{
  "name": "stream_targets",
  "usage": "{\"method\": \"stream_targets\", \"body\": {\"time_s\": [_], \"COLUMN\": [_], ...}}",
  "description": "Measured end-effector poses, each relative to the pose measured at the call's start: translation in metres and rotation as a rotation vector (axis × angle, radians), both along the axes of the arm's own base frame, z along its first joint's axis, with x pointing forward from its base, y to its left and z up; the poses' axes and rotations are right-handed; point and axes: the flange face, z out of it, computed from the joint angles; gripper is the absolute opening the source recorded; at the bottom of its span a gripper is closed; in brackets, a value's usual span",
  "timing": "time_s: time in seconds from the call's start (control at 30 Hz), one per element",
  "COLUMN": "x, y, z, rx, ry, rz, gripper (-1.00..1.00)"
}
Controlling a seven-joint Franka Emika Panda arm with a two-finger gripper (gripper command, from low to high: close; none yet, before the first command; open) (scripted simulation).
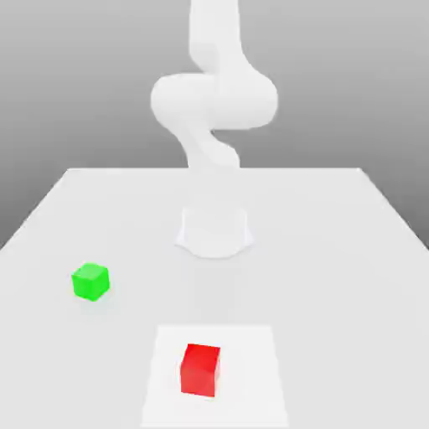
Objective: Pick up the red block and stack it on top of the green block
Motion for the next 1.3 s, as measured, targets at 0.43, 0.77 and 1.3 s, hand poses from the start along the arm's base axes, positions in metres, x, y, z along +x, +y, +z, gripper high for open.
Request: {"method": "stream_targets", "body": {"time_s": [0.43,0.77,1.3], "x": [0.084,0.046,0.044], "y": [-0.013,-0.019,-0.019], "z": [-0.274,-0.464,-0.479], "rx": [0.032,0.062,0.063], "ry": [0.425,0.708,0.716], "rz": [-0.086,-0.143,-0.144], "gripper": [0.0,0.0,-1.0]}}
